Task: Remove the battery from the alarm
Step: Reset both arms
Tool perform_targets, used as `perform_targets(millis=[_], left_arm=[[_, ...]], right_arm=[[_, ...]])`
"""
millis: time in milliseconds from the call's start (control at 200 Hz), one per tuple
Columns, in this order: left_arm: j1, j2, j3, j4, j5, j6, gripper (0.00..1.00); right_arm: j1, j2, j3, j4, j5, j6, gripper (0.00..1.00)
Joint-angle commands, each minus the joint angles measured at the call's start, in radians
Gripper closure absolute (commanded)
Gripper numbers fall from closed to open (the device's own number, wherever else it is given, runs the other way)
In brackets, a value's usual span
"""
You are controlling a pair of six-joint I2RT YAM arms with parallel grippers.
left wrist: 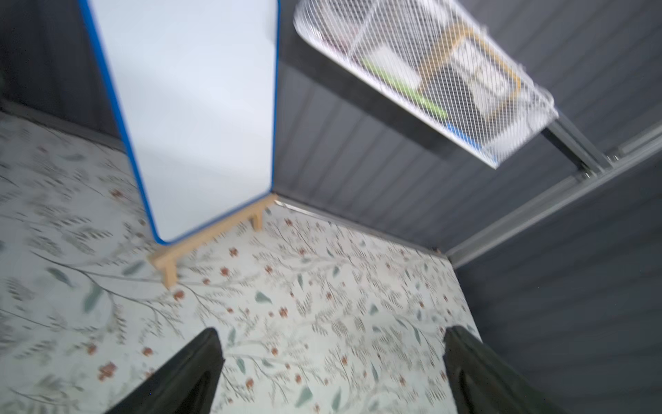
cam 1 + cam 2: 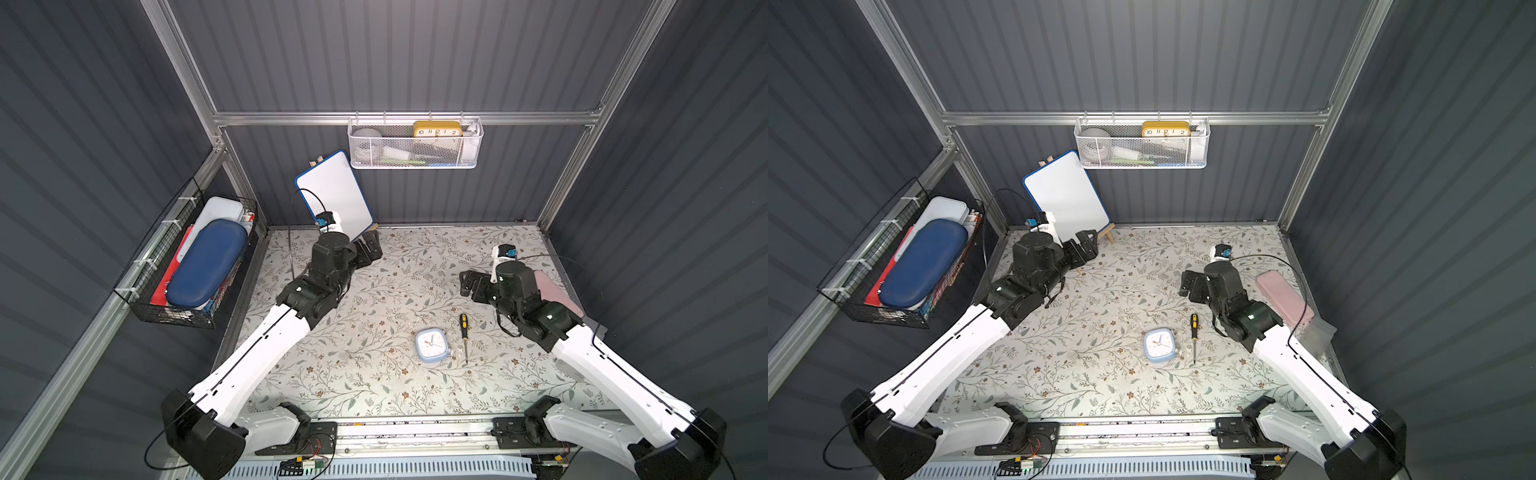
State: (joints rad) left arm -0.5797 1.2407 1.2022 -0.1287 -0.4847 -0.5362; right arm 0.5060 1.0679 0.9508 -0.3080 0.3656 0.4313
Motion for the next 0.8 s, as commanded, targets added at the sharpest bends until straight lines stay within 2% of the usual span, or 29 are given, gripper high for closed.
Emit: perform_targets(millis=[0, 15, 35, 85, 115, 185, 240, 295, 380, 430, 515, 565, 585, 650, 690, 745, 795], left_arm=[[0.073, 0.064, -0.135, 0.234, -0.286, 0.365, 0.01], [0.113, 0.06, -0.167, 0.305, -0.224, 0.439, 0.0], [0.171, 0.052, -0.196, 0.363, -0.061, 0.491, 0.01], [0.344, 0.036, -0.266, 0.489, 0.326, 0.5, 0.01], [0.417, 0.037, -0.308, 0.573, 0.431, 0.514, 0.0], [0.486, 0.069, -0.401, 0.729, 0.413, 0.612, 0.0], [0.543, 0.113, -0.466, 0.822, 0.452, 0.614, 0.0], [0.562, 0.165, -0.53, 0.917, 0.428, 0.584, 0.01], [0.566, 0.253, -0.618, 1.059, 0.449, 0.577, 0.01], [0.566, 0.304, -0.693, 1.235, 0.454, 0.568, 0.01], [0.566, 0.41, -0.774, 1.418, 0.38, 0.539, 0.01], [0.56, 0.464, -0.843, 1.604, 0.445, 0.59, 0.01], [0.558, 0.473, -0.855, 1.655, 0.419, 0.612, 0.0], [0.552, 0.441, -0.855, 1.602, 0.392, 0.56, 0.01], [0.552, 0.46, -0.858, 1.641, 0.368, 0.559, 0.01], [0.548, 0.456, -0.831, 1.585, 0.386, 0.575, 0.01], [0.546, 0.458, -0.835, 1.59, 0.397, 0.58, 0.01]], right_arm=[[0.001, 0.074, -0.025, 0.12, 0.373, -0.179, 0.01], [-0.005, 0.084, -0.032, 0.145, 0.414, -0.201, 0.01], [-0.012, 0.099, -0.045, 0.195, 0.462, -0.242, 0.01], [-0.043, 0.117, -0.087, 0.326, 0.479, -0.355, 0.01], [-0.069, 0.114, -0.117, 0.387, 0.435, -0.398, 0.01], [-0.15, 0.089, -0.192, 0.482, 0.285, -0.431, 0.01], [-0.204, 0.076, -0.242, 0.538, 0.227, -0.428, 0.01], [-0.241, 0.07, -0.279, 0.57, 0.179, -0.45, 0.01], [-0.282, 0.059, -0.313, 0.563, 0.133, -0.454, 0.01], [-0.298, 0.049, -0.34, 0.575, 0.107, -0.45, 0.01], [-0.325, 0.033, -0.391, 0.636, 0.06, -0.475, 0.01], [-0.34, 0.027, -0.421, 0.669, 0.036, -0.492, 0.01], [-0.347, 0.026, -0.43, 0.681, 0.023, -0.494, 0.01], [-0.371, 0.033, -0.468, 0.716, -0.021, -0.475, 0.01], [-0.382, 0.056, -0.496, 0.77, -0.044, -0.46, 0.01], [-0.387, 0.125, -0.547, 0.907, -0.048, -0.413, 0.01], [-0.389, 0.225, -0.599, 1.064, -0.086, -0.465, 0.01]])
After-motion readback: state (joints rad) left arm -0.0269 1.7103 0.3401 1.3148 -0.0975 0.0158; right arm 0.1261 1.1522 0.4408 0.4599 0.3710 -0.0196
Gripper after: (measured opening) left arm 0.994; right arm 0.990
